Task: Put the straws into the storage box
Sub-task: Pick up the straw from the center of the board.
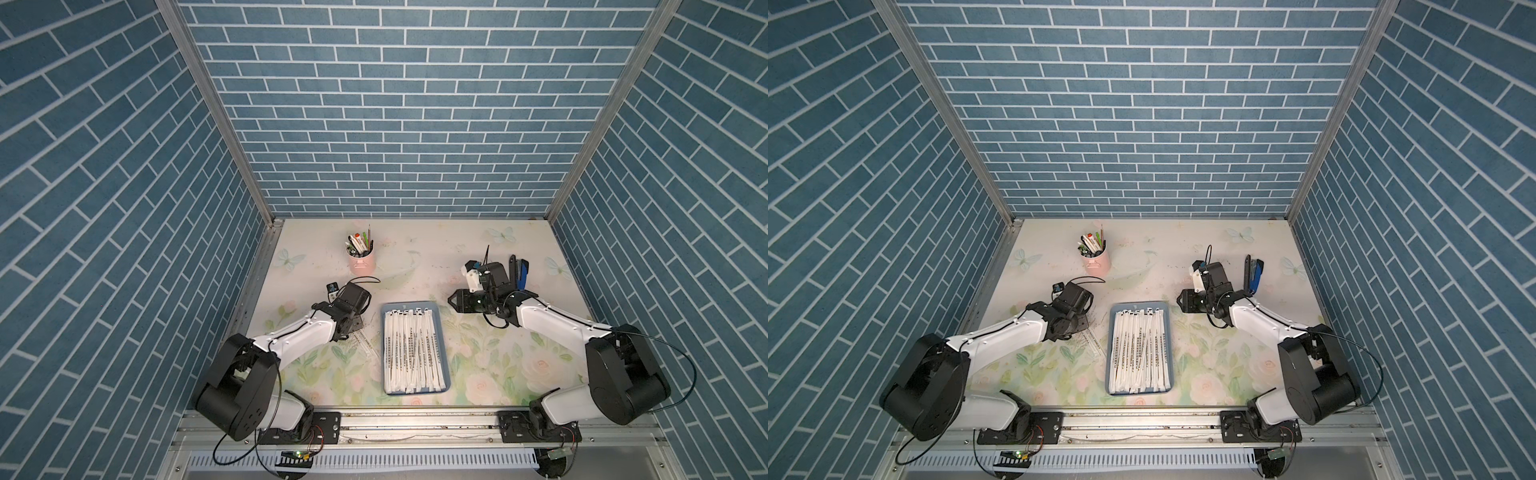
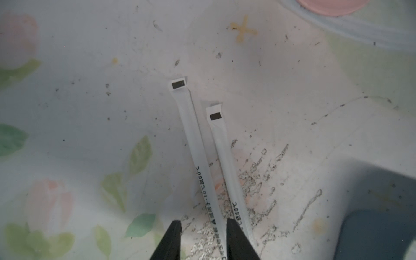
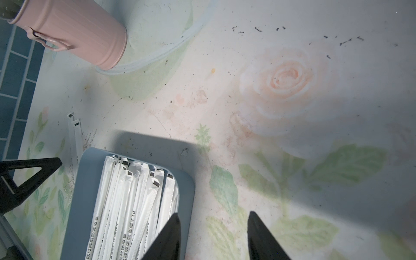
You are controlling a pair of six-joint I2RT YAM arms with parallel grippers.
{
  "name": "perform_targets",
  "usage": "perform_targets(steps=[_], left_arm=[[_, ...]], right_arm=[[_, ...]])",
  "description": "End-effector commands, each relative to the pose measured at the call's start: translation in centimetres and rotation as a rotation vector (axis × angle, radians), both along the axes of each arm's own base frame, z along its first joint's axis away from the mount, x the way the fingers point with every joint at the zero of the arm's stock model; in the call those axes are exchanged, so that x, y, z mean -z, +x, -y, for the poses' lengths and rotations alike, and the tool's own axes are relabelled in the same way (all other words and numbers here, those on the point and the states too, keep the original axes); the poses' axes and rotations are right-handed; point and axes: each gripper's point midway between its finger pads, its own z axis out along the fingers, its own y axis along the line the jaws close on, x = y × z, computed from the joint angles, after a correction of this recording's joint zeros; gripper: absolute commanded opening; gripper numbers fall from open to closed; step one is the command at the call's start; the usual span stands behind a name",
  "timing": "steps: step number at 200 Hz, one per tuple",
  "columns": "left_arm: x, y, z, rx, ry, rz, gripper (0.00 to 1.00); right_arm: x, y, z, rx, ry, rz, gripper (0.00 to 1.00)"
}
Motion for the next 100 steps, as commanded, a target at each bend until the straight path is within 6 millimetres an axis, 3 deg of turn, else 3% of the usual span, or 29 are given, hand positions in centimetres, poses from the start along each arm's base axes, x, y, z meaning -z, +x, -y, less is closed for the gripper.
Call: perform_targets(steps=[1,100], left_arm=[[1.31,-0.39,-0.03,0.025,0.003,-0.028,0.36],[2.22,-0.24,0.38,0.044,-0.008,-0.030,0.28]], right_arm=[[-0.53,0.27,-0.23,0.020,0.003,-0.007,0.49],[-0.06,0.29,-0.54,0.020,-0.001,-0.017,0.48]])
